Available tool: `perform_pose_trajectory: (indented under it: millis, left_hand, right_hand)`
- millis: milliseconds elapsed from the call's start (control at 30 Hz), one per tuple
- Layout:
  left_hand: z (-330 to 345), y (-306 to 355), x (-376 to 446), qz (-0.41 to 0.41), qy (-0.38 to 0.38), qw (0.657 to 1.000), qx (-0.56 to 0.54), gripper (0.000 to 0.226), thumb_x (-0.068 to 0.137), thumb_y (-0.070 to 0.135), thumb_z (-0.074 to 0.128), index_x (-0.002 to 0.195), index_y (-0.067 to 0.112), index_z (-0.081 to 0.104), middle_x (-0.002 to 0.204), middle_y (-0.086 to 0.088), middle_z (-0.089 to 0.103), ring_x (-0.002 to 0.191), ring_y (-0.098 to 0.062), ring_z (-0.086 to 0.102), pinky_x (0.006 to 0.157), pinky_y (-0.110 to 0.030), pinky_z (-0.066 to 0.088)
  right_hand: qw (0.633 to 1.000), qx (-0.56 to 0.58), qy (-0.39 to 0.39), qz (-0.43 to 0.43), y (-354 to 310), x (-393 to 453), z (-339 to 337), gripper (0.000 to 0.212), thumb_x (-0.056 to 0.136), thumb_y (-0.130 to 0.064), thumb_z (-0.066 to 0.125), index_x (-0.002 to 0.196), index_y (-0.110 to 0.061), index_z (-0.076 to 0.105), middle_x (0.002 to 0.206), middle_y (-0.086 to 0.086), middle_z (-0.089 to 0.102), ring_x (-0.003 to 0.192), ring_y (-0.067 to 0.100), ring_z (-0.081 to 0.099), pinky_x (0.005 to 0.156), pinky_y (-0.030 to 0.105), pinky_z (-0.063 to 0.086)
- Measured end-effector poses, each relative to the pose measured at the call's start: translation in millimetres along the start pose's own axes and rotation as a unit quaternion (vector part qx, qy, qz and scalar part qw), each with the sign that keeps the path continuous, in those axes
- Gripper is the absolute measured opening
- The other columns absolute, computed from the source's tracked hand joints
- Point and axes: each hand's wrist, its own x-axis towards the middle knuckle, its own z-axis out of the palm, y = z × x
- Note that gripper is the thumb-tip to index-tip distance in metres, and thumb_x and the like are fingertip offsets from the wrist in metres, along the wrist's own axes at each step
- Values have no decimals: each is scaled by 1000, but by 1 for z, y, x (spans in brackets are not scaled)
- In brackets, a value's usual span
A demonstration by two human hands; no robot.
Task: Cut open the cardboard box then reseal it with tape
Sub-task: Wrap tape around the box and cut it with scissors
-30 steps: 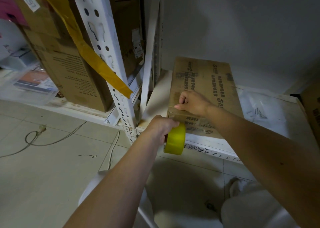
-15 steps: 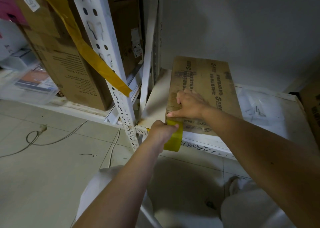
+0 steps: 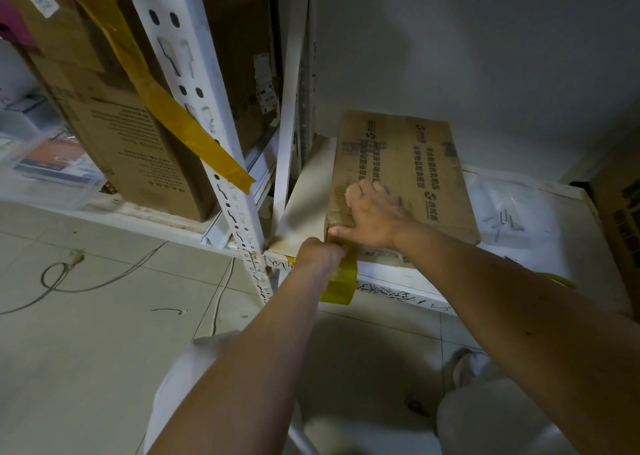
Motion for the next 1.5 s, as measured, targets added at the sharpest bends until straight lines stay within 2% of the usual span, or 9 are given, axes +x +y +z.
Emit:
perform_pose_trajectory:
  millis: [67, 200, 300, 500, 633, 1100, 1200, 1300, 1500]
  left_hand:
    - [-2, 3, -1, 9, 0, 1000, 1, 32, 82, 24, 73, 78, 13, 43, 105, -13, 61, 99, -30, 60, 95, -45, 50]
    - [-3, -2, 3, 52, 17, 998, 36, 45, 79, 29, 74, 109, 11, 46, 98, -6, 59, 99, -28, 59, 93, -41, 51]
    - [-4, -10, 1, 85, 4, 996, 25, 30, 84, 22, 71, 101, 15, 47, 86, -1, 57, 85, -22, 56, 78, -34, 47]
    - [-6, -14, -5, 52, -53, 997, -16, 47, 78, 21, 74, 114, 24, 43, 104, -10, 62, 97, -30, 63, 88, -48, 54]
    - [-2, -11, -6, 34, -51, 998, -26, 36, 78, 18, 74, 100, 24, 47, 106, -10, 63, 100, -31, 62, 93, -51, 52]
    - [-5, -4, 12, 4, -87, 993, -74, 32, 76, 3, 76, 91, 16, 52, 103, -17, 66, 95, -34, 67, 85, -55, 55]
    - [-5, -6, 10, 4, -89, 991, -97, 33, 78, 2, 76, 96, 14, 50, 99, -15, 63, 86, -30, 64, 71, -41, 56]
    - [-5, -6, 10, 4, -80, 992, -100, 39, 76, 4, 78, 104, 11, 52, 104, -15, 63, 96, -33, 64, 75, -43, 56]
    - [5, -7, 23, -4, -60, 996, -72, 63, 55, 13, 82, 113, 9, 58, 110, -18, 66, 97, -38, 66, 85, -58, 54]
  right_hand:
    - [1000, -7, 2, 3, -1, 1, 3, 63, 75, -72, 54, 108, -21, 38, 116, 4, 44, 111, 23, 42, 97, 44, 38]
    - [1000, -18, 12, 10, -2, 2, 9, 64, 74, -75, 49, 108, -22, 37, 117, 4, 43, 112, 24, 41, 97, 45, 38]
    - [1000, -18, 4, 4, -2, 4, 8, 66, 77, -72, 50, 115, -20, 39, 122, 5, 42, 117, 25, 40, 98, 44, 36]
    - [997, -7, -50, -57, 10, 1, -4, 49, 82, -52, 61, 110, -19, 37, 120, 4, 40, 116, 23, 38, 97, 42, 38]
    - [996, 3, -62, -59, 11, 0, -7, 47, 82, -47, 64, 109, -19, 37, 119, 2, 39, 116, 22, 37, 97, 41, 36]
    - [999, 10, 25, 39, -1, 0, 13, 74, 69, -79, 52, 113, -19, 42, 121, 4, 44, 115, 24, 40, 99, 45, 37]
    - [995, 83, 55, -7, 20, -18, 6, 47, 83, -65, 49, 103, -23, 45, 110, -1, 49, 104, 17, 44, 92, 39, 41]
    - [985, 130, 110, -12, 47, -51, 1, 21, 98, -40, 43, 96, -19, 45, 95, -2, 50, 85, 13, 47, 74, 31, 41]
    - [957, 176, 202, 116, 109, -105, 6, 21, 103, -25, 33, 93, -12, 47, 83, 6, 54, 73, 19, 53, 64, 32, 43]
